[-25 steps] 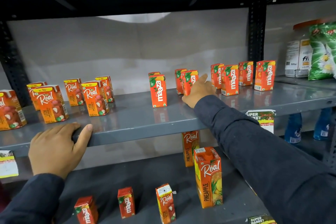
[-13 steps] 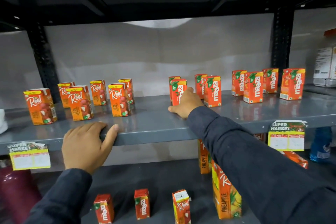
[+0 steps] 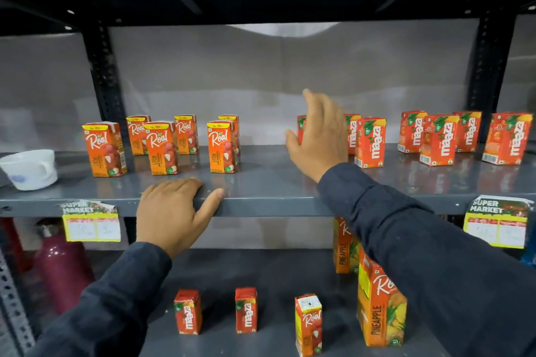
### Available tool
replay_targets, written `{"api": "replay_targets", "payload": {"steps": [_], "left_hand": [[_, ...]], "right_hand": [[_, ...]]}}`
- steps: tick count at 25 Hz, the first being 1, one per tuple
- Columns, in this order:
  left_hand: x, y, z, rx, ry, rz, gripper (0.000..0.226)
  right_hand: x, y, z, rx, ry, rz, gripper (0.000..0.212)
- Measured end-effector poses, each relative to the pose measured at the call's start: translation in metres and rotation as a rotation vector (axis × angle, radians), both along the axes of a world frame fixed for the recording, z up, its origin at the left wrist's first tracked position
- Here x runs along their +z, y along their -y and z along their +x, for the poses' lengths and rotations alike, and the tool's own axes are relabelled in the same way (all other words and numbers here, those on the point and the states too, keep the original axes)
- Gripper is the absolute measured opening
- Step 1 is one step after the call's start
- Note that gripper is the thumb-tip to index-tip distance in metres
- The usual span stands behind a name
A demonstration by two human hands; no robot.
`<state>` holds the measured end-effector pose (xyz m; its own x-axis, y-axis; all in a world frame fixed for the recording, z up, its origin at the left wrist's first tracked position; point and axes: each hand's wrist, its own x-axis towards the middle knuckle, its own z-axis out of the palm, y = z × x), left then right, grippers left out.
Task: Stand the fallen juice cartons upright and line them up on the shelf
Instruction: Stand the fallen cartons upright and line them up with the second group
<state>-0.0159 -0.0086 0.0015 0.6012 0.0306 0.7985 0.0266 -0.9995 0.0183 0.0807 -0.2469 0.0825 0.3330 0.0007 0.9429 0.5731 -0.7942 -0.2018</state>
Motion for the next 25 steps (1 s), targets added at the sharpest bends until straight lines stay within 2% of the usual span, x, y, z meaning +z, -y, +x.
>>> {"api": "replay_targets", "payload": {"steps": [1, 4, 7, 9, 15, 19, 25], "left_hand": [[0.002, -0.007, -0.002, -0.013, -0.013, 0.012, 0.066], [0.005, -0.043, -0.015, 0.017, -0.015, -0.024, 0.067], [-0.004, -0.071, -0.026, 0.059, -0.045, -0.003, 0.070], [-0.009, -0.072, -0.025, 0.059, -0.034, 0.006, 0.067], [-0.018, -0.072, -0.016, 0.038, 0.107, -0.026, 0.057], [-0.022, -0.072, -0.009, 0.037, 0.167, -0.010, 0.055], [-0.024, -0.077, -0.006, 0.032, 0.232, 0.013, 0.058]], "right_hand": [[0.001, -0.014, -0.004, 0.120, -0.059, -0.037, 0.065], [-0.003, -0.066, -0.005, 0.385, -0.474, -0.088, 0.059], [-0.001, -0.099, 0.007, 0.405, -0.779, -0.026, 0.065], [-0.002, -0.108, 0.017, 0.382, -0.906, -0.051, 0.071], [0.000, -0.108, 0.047, 0.485, -1.011, -0.208, 0.053], [-0.002, -0.103, 0.053, 0.521, -1.062, -0.212, 0.057], [-0.004, -0.108, 0.051, 0.460, -0.997, -0.253, 0.056]]}}
